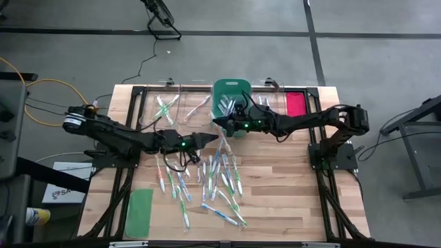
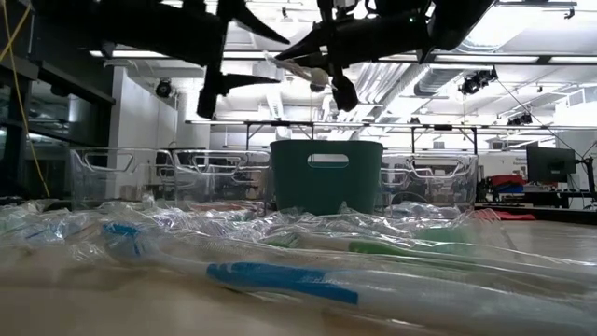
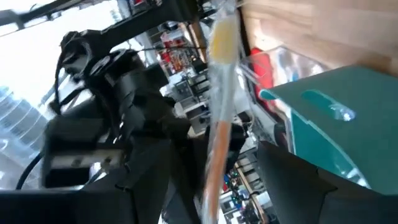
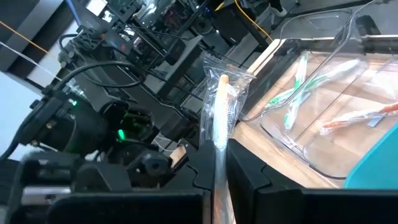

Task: Pick & Place Toothbrushes
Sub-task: Put the orange toothbrush into the middle transparent bin

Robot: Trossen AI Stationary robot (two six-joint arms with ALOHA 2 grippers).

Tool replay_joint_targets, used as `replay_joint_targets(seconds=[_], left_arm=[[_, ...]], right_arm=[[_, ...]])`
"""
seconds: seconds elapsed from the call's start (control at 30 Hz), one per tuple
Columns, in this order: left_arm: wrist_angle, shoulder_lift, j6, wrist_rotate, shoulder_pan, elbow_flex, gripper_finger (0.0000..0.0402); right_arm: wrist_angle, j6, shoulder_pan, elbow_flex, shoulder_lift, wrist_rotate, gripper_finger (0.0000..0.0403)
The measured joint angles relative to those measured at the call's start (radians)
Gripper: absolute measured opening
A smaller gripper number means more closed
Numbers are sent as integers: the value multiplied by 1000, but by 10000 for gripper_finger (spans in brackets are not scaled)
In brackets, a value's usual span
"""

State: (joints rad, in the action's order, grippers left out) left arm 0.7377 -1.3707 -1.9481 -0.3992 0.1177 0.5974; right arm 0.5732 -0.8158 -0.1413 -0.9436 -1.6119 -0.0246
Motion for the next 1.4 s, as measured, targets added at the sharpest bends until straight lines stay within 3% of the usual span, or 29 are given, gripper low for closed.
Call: replay_joint_targets(seconds=[0.3, 0.4, 0.63, 0.87, 1.2, 1.4], left_arm=[[-4, -107, -75, -80, 0, 81, 213], [-15, -108, -88, -107, 0, 81, 171], [-3, -107, -90, -116, 1, 81, 19], [-4, -107, -83, -113, 1, 81, 14], [-19, -107, 7, -182, 1, 81, 3], [-164, -54, -12, -209, -10, 79, 2]], right_arm=[[-1, 13, 10, 0, 0, 5, 13], [0, 22, 10, 0, 0, 4, 13], [-3, 27, 10, 0, 0, 5, 13], [-2, 39, 10, 0, 0, 21, 28], [-46, 137, -1, 0, 69, 38, 156], [-203, 180, -4, 0, 176, 11, 196]])
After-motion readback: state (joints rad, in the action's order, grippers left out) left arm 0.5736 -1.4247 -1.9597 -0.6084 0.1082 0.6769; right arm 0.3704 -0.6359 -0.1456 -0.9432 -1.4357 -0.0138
